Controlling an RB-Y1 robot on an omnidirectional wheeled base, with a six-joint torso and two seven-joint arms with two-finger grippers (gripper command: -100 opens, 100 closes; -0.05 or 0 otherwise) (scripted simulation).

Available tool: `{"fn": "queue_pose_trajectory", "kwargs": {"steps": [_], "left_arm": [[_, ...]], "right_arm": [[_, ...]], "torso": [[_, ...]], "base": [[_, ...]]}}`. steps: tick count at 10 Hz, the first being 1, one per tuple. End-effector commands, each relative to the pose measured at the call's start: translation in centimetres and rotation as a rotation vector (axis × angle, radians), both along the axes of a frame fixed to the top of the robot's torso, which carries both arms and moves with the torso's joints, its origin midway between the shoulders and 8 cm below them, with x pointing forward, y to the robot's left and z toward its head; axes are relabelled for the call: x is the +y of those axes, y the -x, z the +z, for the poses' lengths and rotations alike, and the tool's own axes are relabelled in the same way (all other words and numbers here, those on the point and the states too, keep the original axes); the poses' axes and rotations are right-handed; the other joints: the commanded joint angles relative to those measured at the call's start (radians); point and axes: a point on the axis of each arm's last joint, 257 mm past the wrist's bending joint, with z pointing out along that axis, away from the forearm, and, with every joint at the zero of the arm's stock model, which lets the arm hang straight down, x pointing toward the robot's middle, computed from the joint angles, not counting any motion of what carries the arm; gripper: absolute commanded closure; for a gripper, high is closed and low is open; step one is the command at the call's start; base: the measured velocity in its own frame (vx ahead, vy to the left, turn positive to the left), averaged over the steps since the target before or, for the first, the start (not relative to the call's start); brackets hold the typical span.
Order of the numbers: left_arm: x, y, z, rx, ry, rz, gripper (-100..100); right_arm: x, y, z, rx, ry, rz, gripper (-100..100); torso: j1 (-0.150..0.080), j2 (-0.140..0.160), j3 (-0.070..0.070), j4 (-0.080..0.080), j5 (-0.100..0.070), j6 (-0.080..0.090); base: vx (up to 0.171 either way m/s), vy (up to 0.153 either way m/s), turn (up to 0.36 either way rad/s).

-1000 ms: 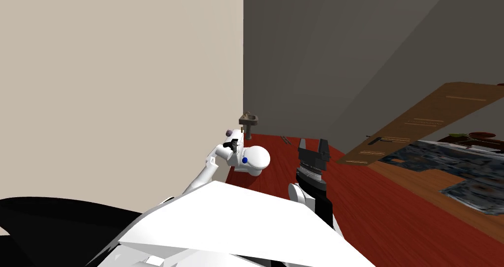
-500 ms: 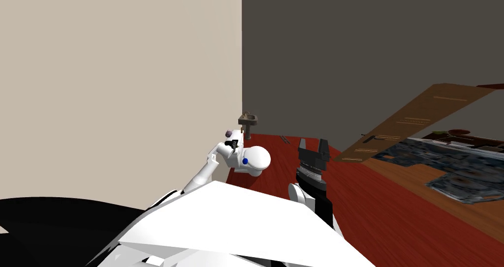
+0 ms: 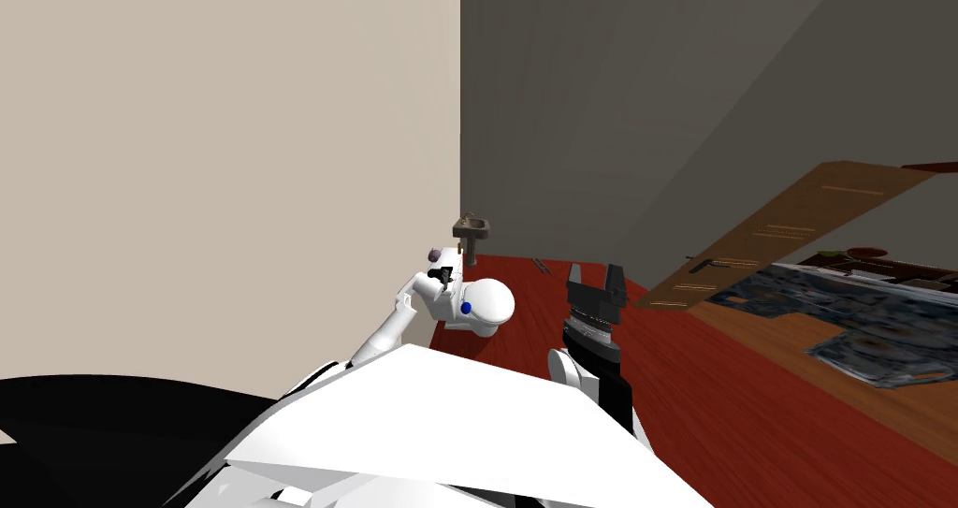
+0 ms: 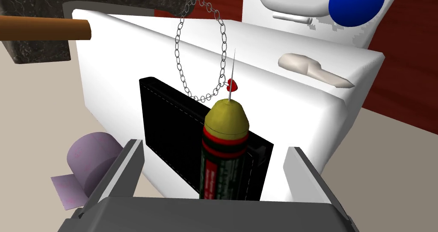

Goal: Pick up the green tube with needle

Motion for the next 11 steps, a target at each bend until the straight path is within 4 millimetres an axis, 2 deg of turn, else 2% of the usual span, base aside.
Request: {"fn": "queue_pose_trajectory", "kwargs": {"steps": [1,2,6,7,8,10,11], "left_arm": [[0.0,0.0,0.0,0.0,0.0,0.0,-100],[0.0,-0.1,0.0,-0.002,0.0,-0.001,100],[0.0,-0.1,0.0,-0.002,0.0,-0.001,100],[0.0,-0.1,0.0,-0.002,0.0,-0.001,0],[-0.2,0.2,0.7,-0.001,0.0,-0.001,100],[-0.2,0.2,0.9,-0.003,0.0,-0.002,100],[-0.2,0.3,0.9,-0.001,0.0,-0.001,0]], "right_arm": [[0.0,0.0,0.0,0.0,0.0,0.0,0],[0.0,0.0,0.0,0.0,0.0,0.0,0],[0.0,0.0,0.0,0.0,0.0,0.0,0],[0.0,0.0,0.0,0.0,0.0,0.0,0],[0.0,0.0,0.0,0.0,0.0,0.0,0],[0.0,0.0,0.0,0.0,0.0,0.0,0],[0.0,0.0,0.0,0.0,0.0,0.0,0]], "torso": [[0.0,0.0,0.0,0.0,0.0,0.0],[0.0,0.001,0.0,0.0,0.0,0.0],[0.001,0.002,0.001,0.0,0.0,0.0],[0.0,0.002,0.001,0.0,0.0,0.0],[0.0,0.002,0.001,0.0,0.0,0.0],[0.0,0.006,0.003,0.002,0.0,0.0],[0.0,0.005,0.003,0.001,0.0,0.0]], "base": [[0.016,-0.006,0.002],[0.0,0.0,0.0],[0.0,0.0,0.0],[0.0,0.0,0.0],[-0.022,0.001,0.004],[-0.026,0.002,0.001],[0.0,0.0,0.0]]}}
